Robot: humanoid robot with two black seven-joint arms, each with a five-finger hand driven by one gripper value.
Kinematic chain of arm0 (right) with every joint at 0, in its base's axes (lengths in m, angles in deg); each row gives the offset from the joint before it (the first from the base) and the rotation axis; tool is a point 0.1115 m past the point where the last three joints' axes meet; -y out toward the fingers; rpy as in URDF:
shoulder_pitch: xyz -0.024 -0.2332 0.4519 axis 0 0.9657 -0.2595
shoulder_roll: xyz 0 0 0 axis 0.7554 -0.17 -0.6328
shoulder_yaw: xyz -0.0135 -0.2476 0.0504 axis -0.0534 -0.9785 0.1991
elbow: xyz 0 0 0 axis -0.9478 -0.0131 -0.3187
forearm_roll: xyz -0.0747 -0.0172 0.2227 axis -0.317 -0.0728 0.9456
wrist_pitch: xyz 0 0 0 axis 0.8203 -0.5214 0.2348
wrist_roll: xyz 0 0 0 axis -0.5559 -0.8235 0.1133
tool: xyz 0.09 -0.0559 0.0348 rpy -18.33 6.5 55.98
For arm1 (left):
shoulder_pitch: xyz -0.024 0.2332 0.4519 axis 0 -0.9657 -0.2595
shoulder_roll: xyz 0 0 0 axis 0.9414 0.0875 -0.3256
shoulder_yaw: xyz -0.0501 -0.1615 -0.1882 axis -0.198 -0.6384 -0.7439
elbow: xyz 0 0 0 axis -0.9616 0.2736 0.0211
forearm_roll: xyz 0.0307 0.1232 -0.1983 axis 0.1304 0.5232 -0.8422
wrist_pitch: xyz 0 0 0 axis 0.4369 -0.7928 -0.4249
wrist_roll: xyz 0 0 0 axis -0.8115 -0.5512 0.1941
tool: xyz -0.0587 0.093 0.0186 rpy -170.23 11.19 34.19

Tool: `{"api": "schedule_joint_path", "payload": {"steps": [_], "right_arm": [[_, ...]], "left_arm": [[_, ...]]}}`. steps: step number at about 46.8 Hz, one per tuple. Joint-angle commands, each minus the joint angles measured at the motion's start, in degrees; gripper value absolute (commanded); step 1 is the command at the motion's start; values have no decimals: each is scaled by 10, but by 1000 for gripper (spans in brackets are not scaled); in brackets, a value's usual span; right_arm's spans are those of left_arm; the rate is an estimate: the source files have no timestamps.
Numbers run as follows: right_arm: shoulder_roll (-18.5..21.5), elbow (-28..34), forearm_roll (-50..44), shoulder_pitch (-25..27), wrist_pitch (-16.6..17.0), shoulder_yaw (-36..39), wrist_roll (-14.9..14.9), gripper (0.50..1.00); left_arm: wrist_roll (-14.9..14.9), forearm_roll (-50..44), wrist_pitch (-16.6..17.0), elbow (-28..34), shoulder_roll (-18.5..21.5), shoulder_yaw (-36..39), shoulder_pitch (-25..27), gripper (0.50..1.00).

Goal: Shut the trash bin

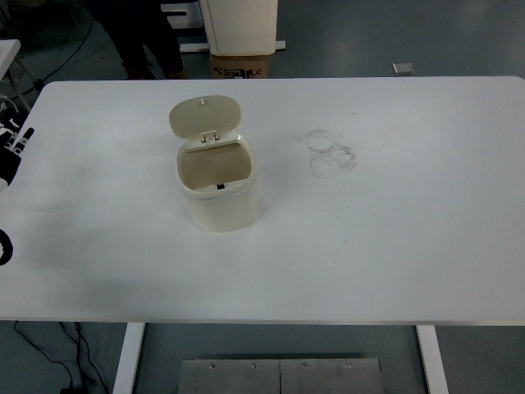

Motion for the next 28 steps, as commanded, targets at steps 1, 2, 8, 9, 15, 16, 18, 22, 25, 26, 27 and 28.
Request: {"api": "schedule_joint_path", "payload": {"steps": [1, 2, 8, 9, 15, 16, 18, 22, 25, 26, 27, 28], "right_arm": [[0, 0, 0, 0, 0, 0, 0, 991], [0, 0, 0, -1, 0, 0, 0, 991], [0, 0, 0, -1, 0, 0, 0, 991], [0, 0, 0, 0, 0, 0, -1, 991], [0, 0, 0, -1, 0, 0, -1, 991], [0, 0, 0, 0, 0, 0, 0, 991], [0, 0, 0, -1, 0, 0, 0, 991], [0, 0, 0, 0, 0, 0, 0, 991], [0, 1, 0, -1, 0, 0, 0, 991], [0, 0, 0, 0, 0, 0, 0, 991], [0, 1, -1, -1, 0, 0, 0, 991], [0, 0, 0, -1, 0, 0, 0, 991]], "left_arm": [[1, 1, 5, 0, 0, 0, 2, 1000], [3, 1, 12, 0, 0, 0, 4, 1000], [32, 6, 62, 0, 2, 3, 9, 1000], [31, 6, 62, 0, 2, 4, 9, 1000], [31, 4, 59, 0, 0, 3, 8, 1000], [31, 4, 58, 0, 0, 2, 8, 1000], [31, 4, 55, 0, 1, 3, 8, 1000], [31, 4, 37, 0, 2, 2, 9, 1000], [31, 4, 27, 0, 2, 2, 10, 1000], [31, 4, 26, 0, 2, 2, 11, 1000], [31, 4, 25, 0, 2, 1, 11, 1000], [31, 4, 25, 0, 2, 1, 12, 1000]]}}
